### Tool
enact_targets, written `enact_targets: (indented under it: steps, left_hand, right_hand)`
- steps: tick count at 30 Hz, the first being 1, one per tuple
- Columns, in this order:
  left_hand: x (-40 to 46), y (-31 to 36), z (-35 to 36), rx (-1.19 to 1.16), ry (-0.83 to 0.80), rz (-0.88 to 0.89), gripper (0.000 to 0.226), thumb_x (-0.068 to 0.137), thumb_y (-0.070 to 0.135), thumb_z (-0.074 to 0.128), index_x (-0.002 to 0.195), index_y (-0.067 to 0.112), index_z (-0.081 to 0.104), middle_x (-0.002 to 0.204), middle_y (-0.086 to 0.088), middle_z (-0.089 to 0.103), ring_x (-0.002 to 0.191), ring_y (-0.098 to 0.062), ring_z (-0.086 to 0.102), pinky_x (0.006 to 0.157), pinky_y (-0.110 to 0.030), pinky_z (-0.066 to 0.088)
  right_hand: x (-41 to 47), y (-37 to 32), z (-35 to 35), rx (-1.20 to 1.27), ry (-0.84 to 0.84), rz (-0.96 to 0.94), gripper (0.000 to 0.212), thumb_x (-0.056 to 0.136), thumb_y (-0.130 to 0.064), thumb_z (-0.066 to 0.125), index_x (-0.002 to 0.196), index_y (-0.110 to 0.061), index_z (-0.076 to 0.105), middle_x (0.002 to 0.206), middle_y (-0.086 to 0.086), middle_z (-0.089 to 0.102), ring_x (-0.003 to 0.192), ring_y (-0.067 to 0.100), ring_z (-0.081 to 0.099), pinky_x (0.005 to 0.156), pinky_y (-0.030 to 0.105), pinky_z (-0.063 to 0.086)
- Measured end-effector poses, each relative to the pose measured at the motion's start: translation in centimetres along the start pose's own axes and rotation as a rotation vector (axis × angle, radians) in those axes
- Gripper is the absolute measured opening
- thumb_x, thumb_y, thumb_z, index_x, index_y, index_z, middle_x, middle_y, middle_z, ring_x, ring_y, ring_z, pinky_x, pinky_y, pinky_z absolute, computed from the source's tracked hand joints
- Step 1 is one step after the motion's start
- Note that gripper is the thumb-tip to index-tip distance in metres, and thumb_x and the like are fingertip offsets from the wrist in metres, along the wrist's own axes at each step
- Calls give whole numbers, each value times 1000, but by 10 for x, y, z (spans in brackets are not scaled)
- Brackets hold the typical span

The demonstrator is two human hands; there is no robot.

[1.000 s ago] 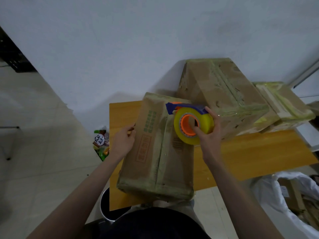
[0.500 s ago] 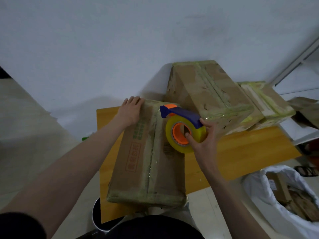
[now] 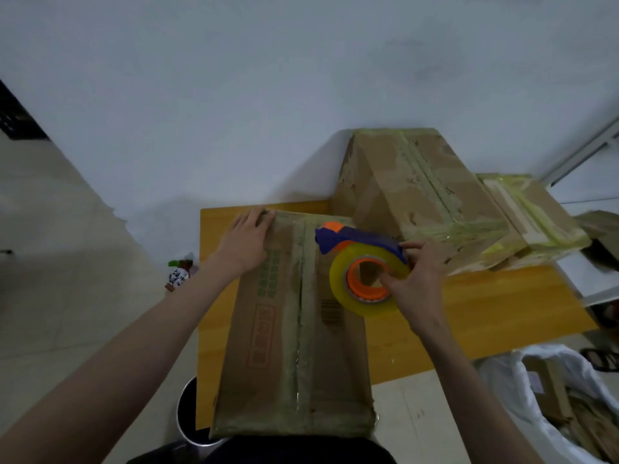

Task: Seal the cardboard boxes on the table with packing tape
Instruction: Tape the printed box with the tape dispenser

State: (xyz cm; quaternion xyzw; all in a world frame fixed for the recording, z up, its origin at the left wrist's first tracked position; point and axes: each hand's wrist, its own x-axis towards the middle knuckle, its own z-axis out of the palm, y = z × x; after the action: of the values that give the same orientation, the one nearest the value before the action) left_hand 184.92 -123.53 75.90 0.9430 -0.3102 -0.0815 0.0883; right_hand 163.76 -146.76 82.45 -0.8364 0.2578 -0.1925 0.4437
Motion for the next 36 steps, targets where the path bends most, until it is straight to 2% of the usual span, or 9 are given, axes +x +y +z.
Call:
enact_targets:
  steps: [4,7,10,13,16,24,30,34,36]
  left_hand:
    - [2,-4,-8,-54,-72,-24,79,89,8,54,159,20,19,163,-5,13,149,-29,18,123,-42,14]
    - [4,3,-27,-318,-13,-90,56,96,13,51,151,17,39,162,-6,20,150,-27,22,120,-42,23]
    - [-5,20,-55,-790,149,-269,36,104,30,48,134,14,59,142,-2,47,120,-15,51,97,-30,40]
    - [-11,31,-79,-1253,27,-391,44,100,52,50,113,15,71,114,-1,72,101,-18,68,87,-33,52]
    - [-12,29,-91,-1430,-119,-439,53,93,59,57,107,10,71,100,-7,77,91,-22,74,82,-35,58]
    - [-6,27,-110,-1655,-143,-466,17,94,11,63,77,9,65,72,-5,70,60,-11,65,56,-20,53]
    - [9,15,-116,-1486,-79,-475,8,87,-3,68,90,3,72,72,-4,73,63,-11,62,65,-20,58]
    - [20,16,-113,-1361,-27,-482,9,91,-4,65,88,3,70,72,-7,71,58,-9,62,58,-17,56]
    - [25,17,-110,-1319,-31,-467,9,92,-3,65,86,3,69,77,-10,69,61,-12,62,56,-16,55]
  right_hand:
    - [14,-14,8,48,-32,-67,62,76,8,76,113,-27,41,103,-6,55,90,13,62,65,30,51]
    - [30,-28,13,141,-37,-80,64,78,5,78,118,-28,41,106,-7,59,87,8,65,66,29,52]
    - [43,-41,16,182,-27,-117,64,78,6,78,120,-25,41,108,-12,59,90,5,66,67,21,52]
    - [53,-48,22,185,-8,-169,68,76,8,79,118,-31,41,118,1,59,99,14,67,66,16,51]
    - [58,-52,27,194,-16,-204,69,76,12,75,117,-32,41,120,10,60,99,15,67,66,15,50]
    - [63,-64,36,267,-62,-265,66,71,0,75,116,-35,41,113,4,65,101,18,69,72,22,55]
    - [73,-66,38,205,-75,-328,67,75,12,73,123,-24,42,116,4,60,105,16,64,73,17,52]
    - [81,-69,37,90,-59,-433,63,75,15,69,123,-18,45,114,-16,50,103,-10,51,79,6,40]
    - [86,-66,37,32,-67,-467,65,75,14,68,125,-22,45,117,-16,48,108,-12,47,82,6,38]
